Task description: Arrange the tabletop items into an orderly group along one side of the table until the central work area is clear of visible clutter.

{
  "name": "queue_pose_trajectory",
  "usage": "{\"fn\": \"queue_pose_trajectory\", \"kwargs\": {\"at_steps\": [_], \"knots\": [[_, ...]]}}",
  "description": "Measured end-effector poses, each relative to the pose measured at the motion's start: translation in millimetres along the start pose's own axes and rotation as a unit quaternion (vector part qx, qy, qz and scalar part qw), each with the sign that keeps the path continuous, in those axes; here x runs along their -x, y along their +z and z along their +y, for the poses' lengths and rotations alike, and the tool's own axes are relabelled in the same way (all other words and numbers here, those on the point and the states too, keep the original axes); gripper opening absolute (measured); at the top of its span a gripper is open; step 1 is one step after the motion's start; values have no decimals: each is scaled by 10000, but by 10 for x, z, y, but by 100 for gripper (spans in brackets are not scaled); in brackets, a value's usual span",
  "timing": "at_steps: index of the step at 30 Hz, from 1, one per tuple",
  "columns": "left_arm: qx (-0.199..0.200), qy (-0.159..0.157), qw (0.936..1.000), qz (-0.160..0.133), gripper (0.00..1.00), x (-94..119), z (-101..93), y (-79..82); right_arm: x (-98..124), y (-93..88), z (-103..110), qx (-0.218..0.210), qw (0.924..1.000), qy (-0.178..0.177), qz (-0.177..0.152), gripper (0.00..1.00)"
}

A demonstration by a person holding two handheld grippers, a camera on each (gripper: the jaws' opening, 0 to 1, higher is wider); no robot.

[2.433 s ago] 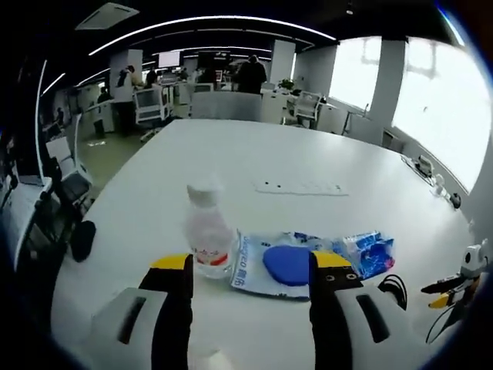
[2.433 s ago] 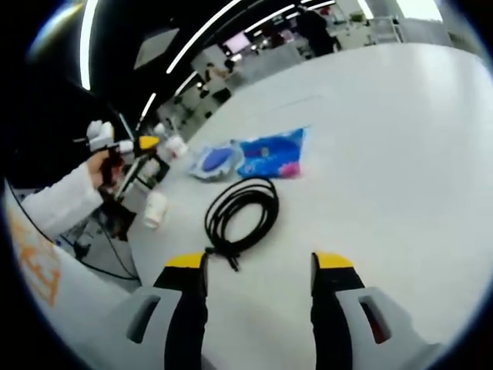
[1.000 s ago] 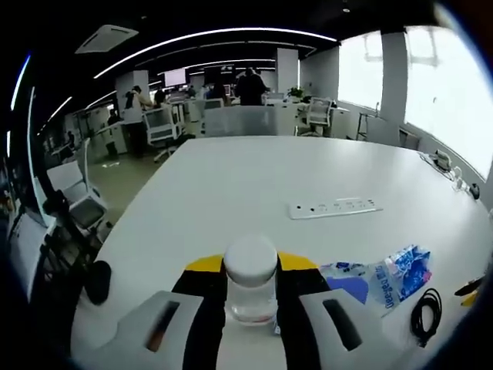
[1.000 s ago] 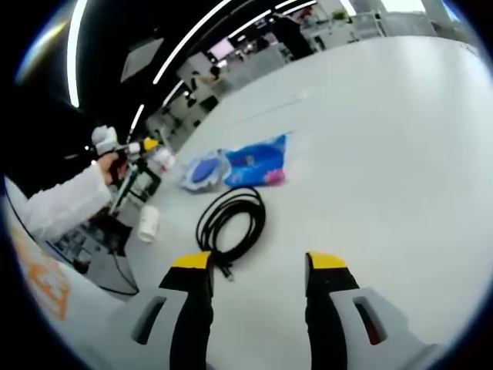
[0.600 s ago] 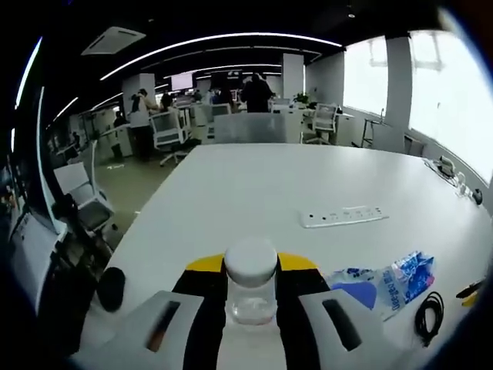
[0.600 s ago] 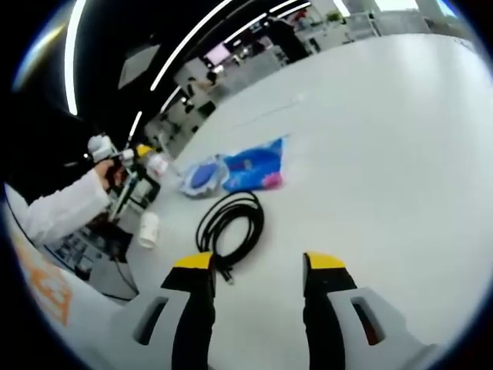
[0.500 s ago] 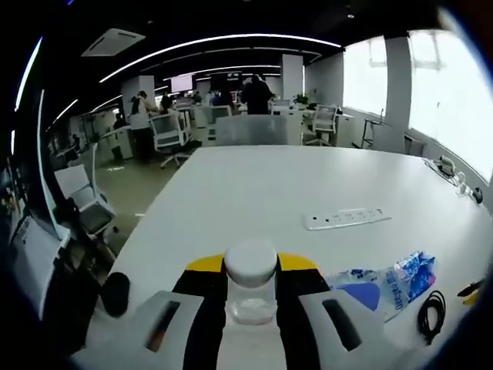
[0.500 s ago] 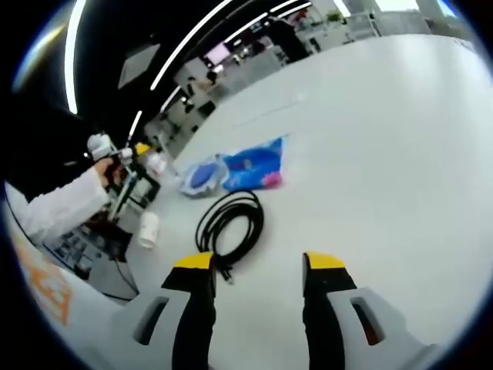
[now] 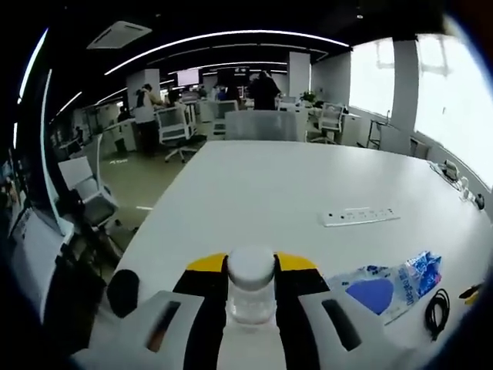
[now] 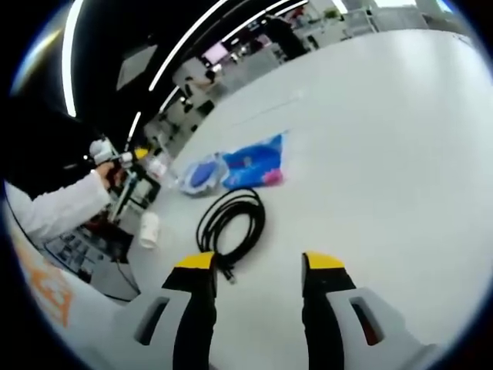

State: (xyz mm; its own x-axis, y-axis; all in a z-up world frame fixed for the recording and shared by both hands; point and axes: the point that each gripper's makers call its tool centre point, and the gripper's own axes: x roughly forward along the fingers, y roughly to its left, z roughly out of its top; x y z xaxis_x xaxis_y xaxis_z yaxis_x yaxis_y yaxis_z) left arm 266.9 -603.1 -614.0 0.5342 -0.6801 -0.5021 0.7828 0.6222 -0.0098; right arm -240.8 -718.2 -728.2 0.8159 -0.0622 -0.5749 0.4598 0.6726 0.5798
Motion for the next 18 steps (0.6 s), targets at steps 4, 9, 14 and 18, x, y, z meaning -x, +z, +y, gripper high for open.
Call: {"fn": "queue_pose_trajectory", "kwargs": {"at_steps": [4, 9, 14, 18], "knots": [[36, -33, 10000, -8, 21, -29, 10, 1, -3, -4, -4, -18, 10000, -13, 8, 42], [-25, -49, 10000, -41, 21, -64, 47, -19, -16, -13, -10, -20, 10000, -23, 35, 42], [24, -63, 10000, -60, 21, -61, 70, -32, -27, -46, -7, -3, 10000, -9, 87, 42], [-46, -123, 9999, -30, 22, -35, 57, -63, -27, -53, -16, -17, 10000, 11, 82, 42]]}}
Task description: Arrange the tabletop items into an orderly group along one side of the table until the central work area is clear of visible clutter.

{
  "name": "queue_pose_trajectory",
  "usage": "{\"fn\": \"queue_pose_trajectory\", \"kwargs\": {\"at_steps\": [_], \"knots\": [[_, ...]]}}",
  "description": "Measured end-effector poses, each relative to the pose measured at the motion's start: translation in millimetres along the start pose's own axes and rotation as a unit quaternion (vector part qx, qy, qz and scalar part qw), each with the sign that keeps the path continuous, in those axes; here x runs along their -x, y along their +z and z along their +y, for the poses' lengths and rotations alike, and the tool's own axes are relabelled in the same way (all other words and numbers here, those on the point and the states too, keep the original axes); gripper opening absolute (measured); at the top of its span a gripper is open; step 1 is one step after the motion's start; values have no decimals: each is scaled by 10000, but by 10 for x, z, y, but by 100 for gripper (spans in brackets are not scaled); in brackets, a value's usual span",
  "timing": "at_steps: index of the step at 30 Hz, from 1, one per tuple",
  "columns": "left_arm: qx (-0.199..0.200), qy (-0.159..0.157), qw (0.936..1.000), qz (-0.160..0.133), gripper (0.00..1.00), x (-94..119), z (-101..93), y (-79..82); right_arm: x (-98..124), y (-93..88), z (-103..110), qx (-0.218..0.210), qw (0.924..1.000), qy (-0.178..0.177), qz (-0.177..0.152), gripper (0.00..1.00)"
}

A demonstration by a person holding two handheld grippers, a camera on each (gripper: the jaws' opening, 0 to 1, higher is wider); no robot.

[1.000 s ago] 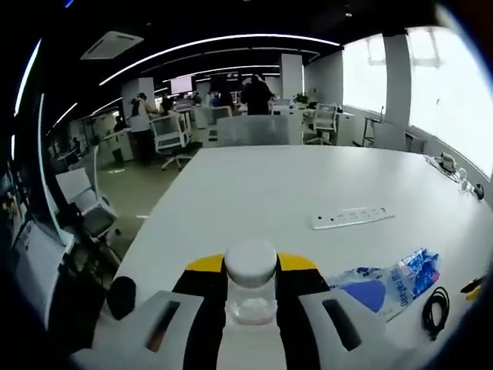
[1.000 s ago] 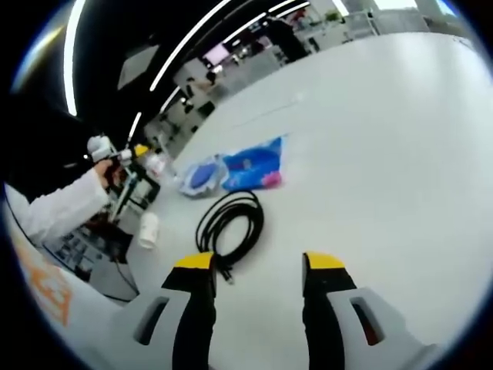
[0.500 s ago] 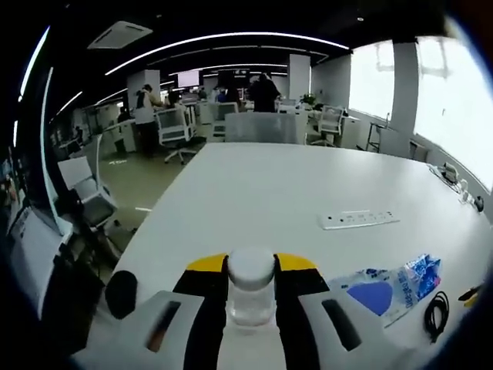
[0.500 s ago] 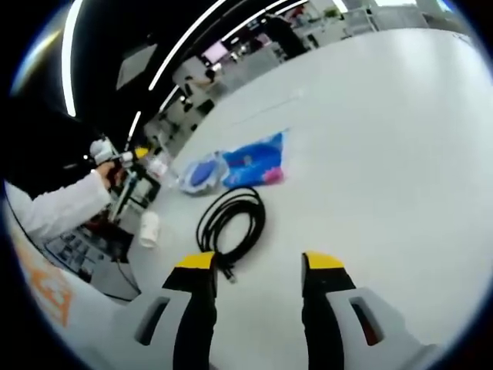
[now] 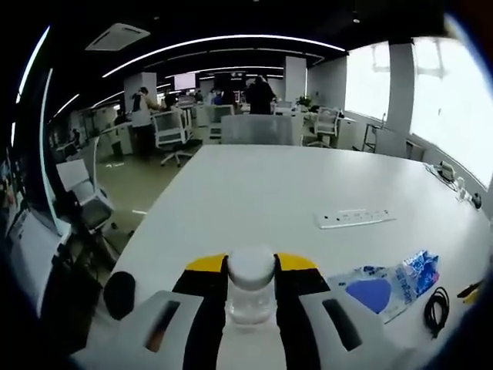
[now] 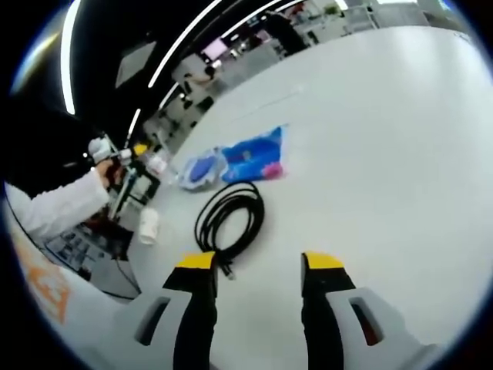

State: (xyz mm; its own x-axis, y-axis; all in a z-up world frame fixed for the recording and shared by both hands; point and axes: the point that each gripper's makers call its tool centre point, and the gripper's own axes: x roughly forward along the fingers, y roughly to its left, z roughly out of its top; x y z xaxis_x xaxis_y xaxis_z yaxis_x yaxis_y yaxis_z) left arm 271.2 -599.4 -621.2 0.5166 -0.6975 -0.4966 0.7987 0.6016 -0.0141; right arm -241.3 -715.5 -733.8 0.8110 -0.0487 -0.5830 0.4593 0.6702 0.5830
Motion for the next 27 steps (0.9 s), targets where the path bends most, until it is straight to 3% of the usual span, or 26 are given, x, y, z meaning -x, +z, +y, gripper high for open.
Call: {"fn": "queue_pose_trajectory", "kwargs": {"at_steps": [4, 9, 12, 19, 22, 27], "knots": [[230, -95, 9997, 54, 35, 39, -37, -34, 21, 22, 1, -34, 10000, 5, -62, 42], [223, -176, 9996, 67, 51, 99, -101, -48, 55, 12, 18, -50, 9999, 11, -114, 42], [106, -367, 9993, 27, 52, 170, -196, -52, 85, 5, 30, -76, 9998, 12, -162, 42], [174, -422, 9990, 20, 60, 395, -284, -153, 167, 27, 74, -192, 9992, 43, -356, 42], [287, -414, 9987, 27, 62, 567, -338, -263, 184, 35, 102, -228, 9986, 74, -463, 42], [521, -441, 9975, 176, 64, 896, -481, -626, 231, -82, 134, -269, 9984, 81, -481, 42]]}}
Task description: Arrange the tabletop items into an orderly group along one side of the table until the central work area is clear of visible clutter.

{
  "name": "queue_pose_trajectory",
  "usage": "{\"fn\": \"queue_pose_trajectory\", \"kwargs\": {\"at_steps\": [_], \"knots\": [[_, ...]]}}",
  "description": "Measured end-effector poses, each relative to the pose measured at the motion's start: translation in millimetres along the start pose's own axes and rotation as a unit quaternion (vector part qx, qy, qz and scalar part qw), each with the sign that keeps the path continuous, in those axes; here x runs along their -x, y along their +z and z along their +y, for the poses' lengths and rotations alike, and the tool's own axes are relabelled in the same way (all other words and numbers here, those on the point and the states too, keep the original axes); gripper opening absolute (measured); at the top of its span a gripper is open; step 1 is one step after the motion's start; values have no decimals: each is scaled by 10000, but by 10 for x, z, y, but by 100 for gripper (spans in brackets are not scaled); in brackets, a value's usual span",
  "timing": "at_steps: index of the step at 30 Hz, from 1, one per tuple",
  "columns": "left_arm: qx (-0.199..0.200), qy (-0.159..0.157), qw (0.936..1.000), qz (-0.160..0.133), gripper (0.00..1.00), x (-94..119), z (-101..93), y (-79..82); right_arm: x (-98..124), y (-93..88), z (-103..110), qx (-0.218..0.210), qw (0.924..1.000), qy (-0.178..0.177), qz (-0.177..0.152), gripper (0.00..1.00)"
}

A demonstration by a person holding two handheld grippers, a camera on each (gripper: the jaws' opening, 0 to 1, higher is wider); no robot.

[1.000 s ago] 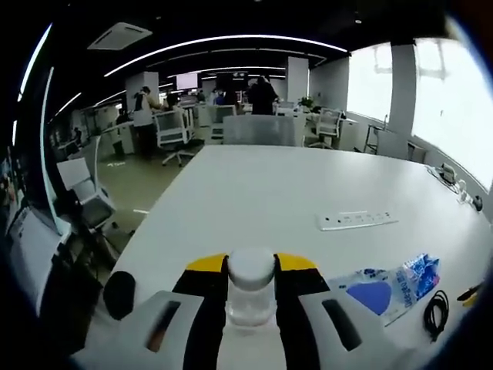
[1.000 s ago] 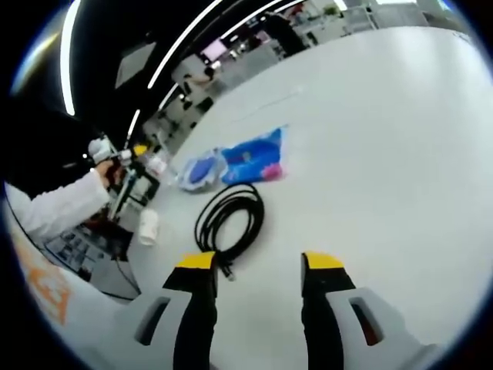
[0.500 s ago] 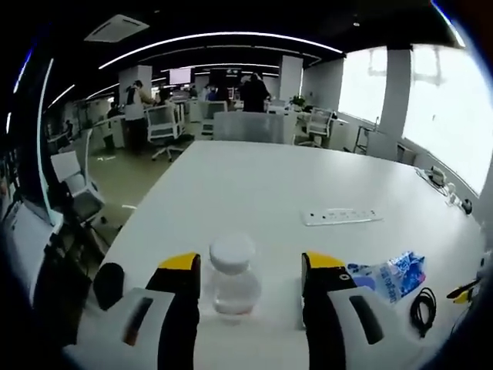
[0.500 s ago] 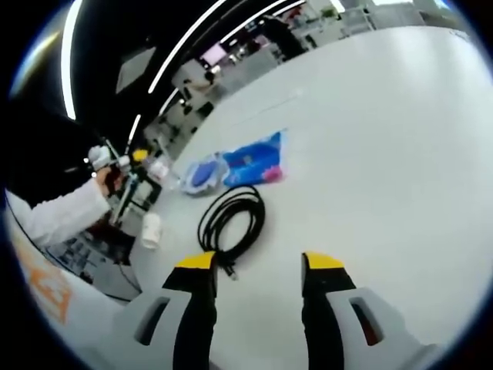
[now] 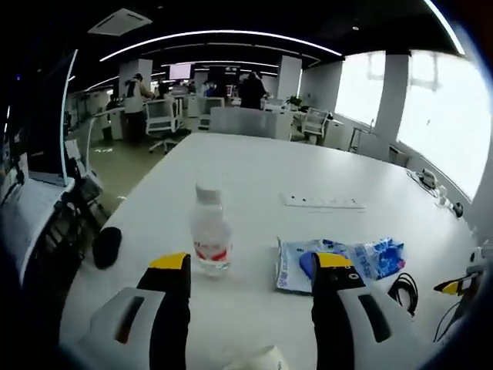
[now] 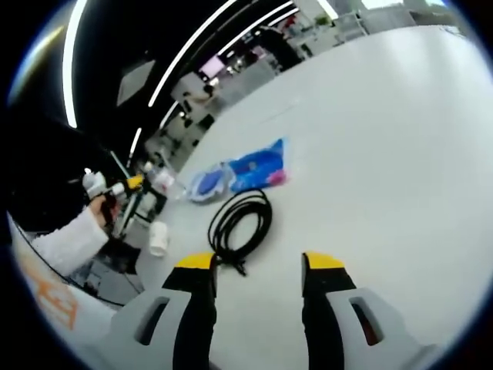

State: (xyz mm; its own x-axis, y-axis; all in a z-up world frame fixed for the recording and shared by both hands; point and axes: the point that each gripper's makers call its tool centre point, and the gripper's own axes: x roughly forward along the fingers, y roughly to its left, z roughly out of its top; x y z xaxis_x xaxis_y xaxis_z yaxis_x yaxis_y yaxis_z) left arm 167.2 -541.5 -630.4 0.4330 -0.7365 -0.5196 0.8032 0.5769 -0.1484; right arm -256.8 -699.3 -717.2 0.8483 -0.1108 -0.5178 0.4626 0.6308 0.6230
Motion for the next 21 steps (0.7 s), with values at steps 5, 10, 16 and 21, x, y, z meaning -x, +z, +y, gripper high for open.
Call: {"fn": "queue_pose_trajectory", "kwargs": {"at_steps": [5, 10, 16, 21], "knots": [[423, 122, 9990, -16, 65, 306, -16, -305, 3, -102, 4, 0, 9999, 2, 101, 43], [902, 395, 9951, -30, 66, 583, 5, -580, 39, -65, 20, 85, 10000, -9, 28, 43], [1011, 403, 9940, 141, 66, 646, -18, -727, -28, 0, -6, 75, 9999, -57, 38, 43], [1140, 392, 9926, 143, 66, 628, -20, -706, -110, 6, 75, 185, 9997, 27, 150, 43]]}}
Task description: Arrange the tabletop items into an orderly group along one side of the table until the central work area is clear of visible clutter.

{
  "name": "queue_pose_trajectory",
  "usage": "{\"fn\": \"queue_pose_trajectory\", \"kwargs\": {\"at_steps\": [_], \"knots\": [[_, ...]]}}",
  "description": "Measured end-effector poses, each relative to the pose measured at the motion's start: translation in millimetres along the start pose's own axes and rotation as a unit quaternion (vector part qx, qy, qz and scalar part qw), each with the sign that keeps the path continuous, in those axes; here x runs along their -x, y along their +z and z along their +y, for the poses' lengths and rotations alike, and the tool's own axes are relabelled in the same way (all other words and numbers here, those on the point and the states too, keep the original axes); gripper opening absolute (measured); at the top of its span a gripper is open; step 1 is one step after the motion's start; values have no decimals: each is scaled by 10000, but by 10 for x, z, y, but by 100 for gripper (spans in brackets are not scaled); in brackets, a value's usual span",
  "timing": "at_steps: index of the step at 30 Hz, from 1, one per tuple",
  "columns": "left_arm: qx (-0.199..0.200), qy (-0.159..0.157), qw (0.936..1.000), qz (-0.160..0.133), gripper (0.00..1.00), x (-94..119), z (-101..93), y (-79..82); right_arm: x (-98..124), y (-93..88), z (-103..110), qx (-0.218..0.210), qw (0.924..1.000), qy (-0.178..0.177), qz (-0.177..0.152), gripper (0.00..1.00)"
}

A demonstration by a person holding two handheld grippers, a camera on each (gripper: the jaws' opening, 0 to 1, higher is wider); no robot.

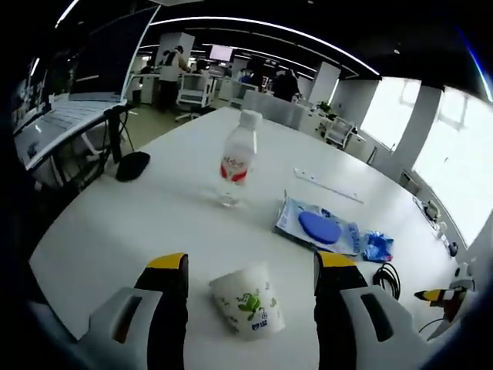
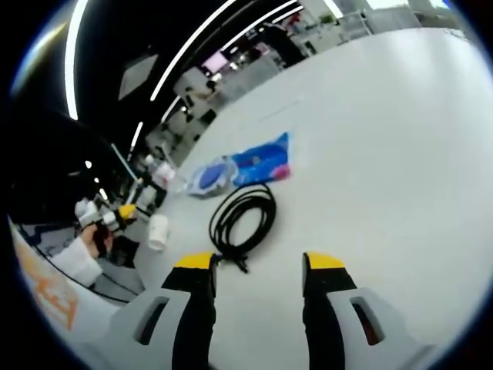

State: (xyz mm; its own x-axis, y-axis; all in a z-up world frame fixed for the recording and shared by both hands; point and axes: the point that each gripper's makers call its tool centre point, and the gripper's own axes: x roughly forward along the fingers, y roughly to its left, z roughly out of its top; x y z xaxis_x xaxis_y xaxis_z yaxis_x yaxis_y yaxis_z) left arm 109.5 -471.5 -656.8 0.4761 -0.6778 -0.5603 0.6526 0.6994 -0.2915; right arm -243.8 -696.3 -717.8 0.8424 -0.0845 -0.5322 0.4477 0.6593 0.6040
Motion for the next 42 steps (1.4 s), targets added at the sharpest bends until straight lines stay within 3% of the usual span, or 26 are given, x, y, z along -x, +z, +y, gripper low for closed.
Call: {"fn": "queue_pose_trajectory", "kwargs": {"at_steps": [6, 16, 19, 20, 24, 31, 32, 33, 38, 42], "knots": [[331, 80, 9992, 218, 66, -103, -31, -205, -17, -23, 15, 34, 10000, 27, 69, 43], [443, 220, 9968, 625, 63, -157, -21, -512, 25, -54, -37, 10, 9999, -61, 121, 42], [534, 547, 9913, 1074, 58, -148, 80, -709, 12, -45, -29, -20, 9999, -41, 130, 42], [450, 599, 9911, 1096, 58, -155, 102, -723, 6, -42, -27, -19, 9999, -31, 135, 42], [661, 415, 9912, 1068, 58, -217, 23, -736, -17, -45, -22, 9, 9998, -17, 178, 42], [644, 558, 9882, 1270, 45, -303, 71, -890, -38, -32, -12, 26, 9998, 21, 211, 40], [651, 600, 9885, 1222, 40, -295, 84, -888, -38, -18, -14, 36, 9998, 20, 198, 40], [693, 623, 9897, 1085, 40, -298, 89, -857, -38, -8, -18, 34, 9998, 20, 188, 40], [688, 638, 9900, 1055, 38, -270, 111, -866, -27, 16, -33, 11, 9999, 12, 137, 40], [633, 558, 9931, 819, 38, -214, 70, -788, -21, 9, -29, -7, 9999, 24, 126, 40]]}}
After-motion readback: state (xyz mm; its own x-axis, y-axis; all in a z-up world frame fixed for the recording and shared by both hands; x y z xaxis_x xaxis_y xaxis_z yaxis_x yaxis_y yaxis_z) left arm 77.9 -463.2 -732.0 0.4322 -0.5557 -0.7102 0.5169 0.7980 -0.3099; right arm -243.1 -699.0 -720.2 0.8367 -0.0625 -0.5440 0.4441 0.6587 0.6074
